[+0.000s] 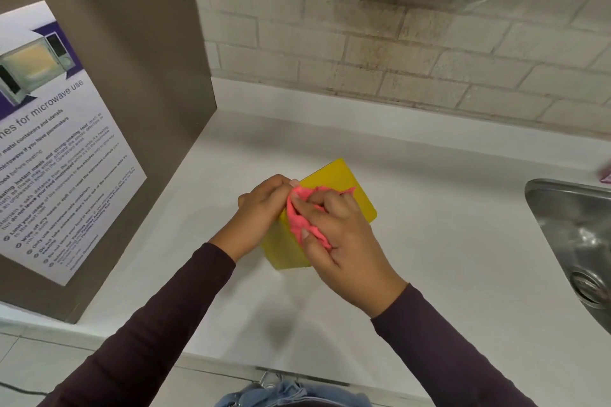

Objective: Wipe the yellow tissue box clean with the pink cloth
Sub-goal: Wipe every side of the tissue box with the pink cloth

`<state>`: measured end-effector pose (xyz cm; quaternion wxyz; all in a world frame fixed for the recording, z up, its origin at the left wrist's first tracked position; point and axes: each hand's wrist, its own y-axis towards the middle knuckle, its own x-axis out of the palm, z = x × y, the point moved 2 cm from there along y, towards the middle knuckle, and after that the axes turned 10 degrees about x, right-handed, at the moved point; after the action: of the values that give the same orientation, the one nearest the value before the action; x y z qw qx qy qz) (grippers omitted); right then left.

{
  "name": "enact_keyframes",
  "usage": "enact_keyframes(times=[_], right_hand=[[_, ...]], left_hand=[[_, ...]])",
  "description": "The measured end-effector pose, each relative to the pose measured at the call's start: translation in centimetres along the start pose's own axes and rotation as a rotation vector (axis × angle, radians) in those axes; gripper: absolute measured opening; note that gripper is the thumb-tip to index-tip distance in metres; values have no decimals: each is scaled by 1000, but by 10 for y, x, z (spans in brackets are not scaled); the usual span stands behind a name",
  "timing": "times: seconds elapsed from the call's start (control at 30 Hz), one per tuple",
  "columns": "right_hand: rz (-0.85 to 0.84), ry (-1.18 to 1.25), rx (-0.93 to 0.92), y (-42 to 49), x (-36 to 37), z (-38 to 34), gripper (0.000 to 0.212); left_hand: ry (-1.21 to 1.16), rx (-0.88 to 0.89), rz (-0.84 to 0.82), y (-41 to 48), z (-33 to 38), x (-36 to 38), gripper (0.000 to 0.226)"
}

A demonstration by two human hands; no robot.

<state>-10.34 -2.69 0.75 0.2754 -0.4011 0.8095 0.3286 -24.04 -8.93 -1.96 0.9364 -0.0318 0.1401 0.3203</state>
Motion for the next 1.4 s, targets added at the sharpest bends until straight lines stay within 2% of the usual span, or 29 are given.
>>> enact_keyframes(times=[0.1, 0.2, 0.27, 0.43, 0.57, 0.73, 0.87, 0.97, 1.1, 1.27, 1.33, 1.4], right_hand=[[21, -177, -139, -6, -5, 6, 38], [42, -236, -198, -11, -12, 20, 35], [94, -195, -165, -13, -18, 33, 34], [255, -27, 92, 2, -22, 46, 34], [296, 0, 99, 9, -11, 32, 35], [209, -9, -37, -4, -1, 14, 32], [56, -104, -212, -19, 0, 9, 27], [9, -85, -247, -29, -10, 25, 27], [149, 100, -43, -27, -22, 54, 26], [350, 269, 338, 4, -31, 71, 17], [382, 237, 379, 16, -32, 70, 20], [372, 118, 318, 20, -26, 61, 22]], left_hand=[[5, 38, -29, -1, -1, 0, 34], [7, 54, -37, -1, -1, 1, 40], [6, 53, -38, -3, -1, 2, 38], [18, 41, -51, -5, 2, 6, 36], [-11, 27, -47, -3, 3, 8, 36], [-13, 48, -21, 0, -3, 10, 33], [-32, 68, -7, 6, -6, 4, 45], [-50, 90, -12, 7, -6, 1, 52], [-20, 78, -15, 5, -5, 0, 56], [1, 80, -33, 0, -4, 7, 39], [5, 74, -38, -1, -4, 9, 35], [10, 60, -35, -2, -5, 10, 35]])
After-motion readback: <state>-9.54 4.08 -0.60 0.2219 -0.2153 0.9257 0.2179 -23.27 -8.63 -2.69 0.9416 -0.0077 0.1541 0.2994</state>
